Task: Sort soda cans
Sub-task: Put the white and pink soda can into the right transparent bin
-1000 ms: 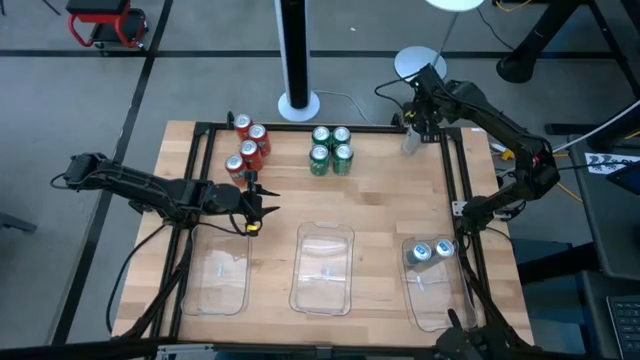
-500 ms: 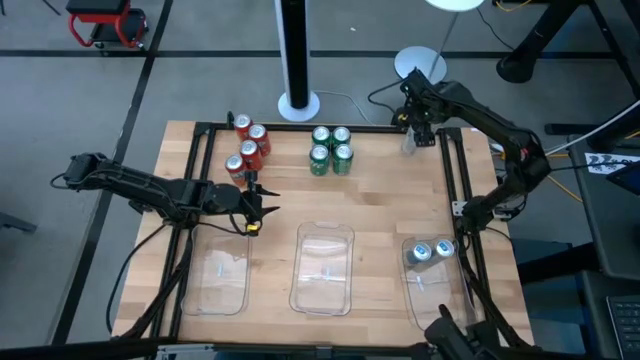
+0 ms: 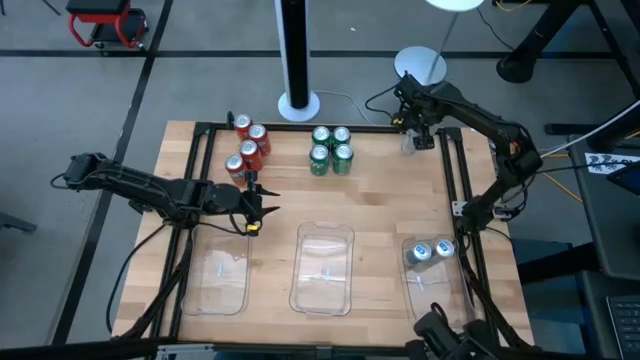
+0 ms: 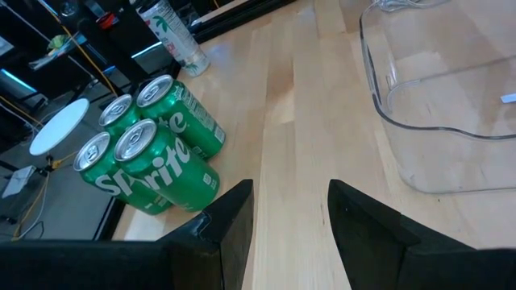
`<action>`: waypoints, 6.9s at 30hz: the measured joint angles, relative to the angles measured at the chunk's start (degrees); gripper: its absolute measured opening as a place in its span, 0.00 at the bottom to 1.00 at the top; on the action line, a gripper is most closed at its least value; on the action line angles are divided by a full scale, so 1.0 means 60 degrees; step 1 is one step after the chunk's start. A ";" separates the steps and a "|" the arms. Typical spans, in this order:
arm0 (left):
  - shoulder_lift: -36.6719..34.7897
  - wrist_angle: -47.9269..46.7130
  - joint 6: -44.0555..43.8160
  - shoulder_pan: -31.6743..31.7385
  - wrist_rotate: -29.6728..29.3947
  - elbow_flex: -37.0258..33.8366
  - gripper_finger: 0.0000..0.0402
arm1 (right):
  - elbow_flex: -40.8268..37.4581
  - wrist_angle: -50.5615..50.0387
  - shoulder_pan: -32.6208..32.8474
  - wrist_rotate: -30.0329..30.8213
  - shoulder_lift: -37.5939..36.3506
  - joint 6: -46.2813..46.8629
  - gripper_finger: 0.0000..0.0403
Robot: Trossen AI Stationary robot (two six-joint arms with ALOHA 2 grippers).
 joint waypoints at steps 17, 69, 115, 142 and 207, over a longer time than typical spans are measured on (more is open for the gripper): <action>0.0000 0.0258 0.0087 0.0002 0.0004 0.0000 0.38 | 0.0000 -0.0098 0.0109 -0.0007 0.0441 -0.0233 0.99; 0.0000 0.0242 0.0229 0.0002 0.0004 0.0000 0.38 | -0.0320 -0.0382 0.0818 -0.0595 0.0165 -0.0221 0.63; -0.0004 -0.0093 0.0252 0.0001 0.0005 0.0000 0.38 | 0.3544 -0.4079 1.1604 -0.3099 -0.0157 0.8870 0.64; -0.0004 0.0013 0.0747 0.0000 0.0007 0.0000 0.38 | 0.2708 -0.4089 1.5682 -0.3362 -0.0076 1.5478 0.64; -0.0003 0.0252 0.0885 0.0000 0.0007 0.0000 0.38 | 0.0049 -0.4053 1.6706 -0.3660 -0.0322 1.6103 0.86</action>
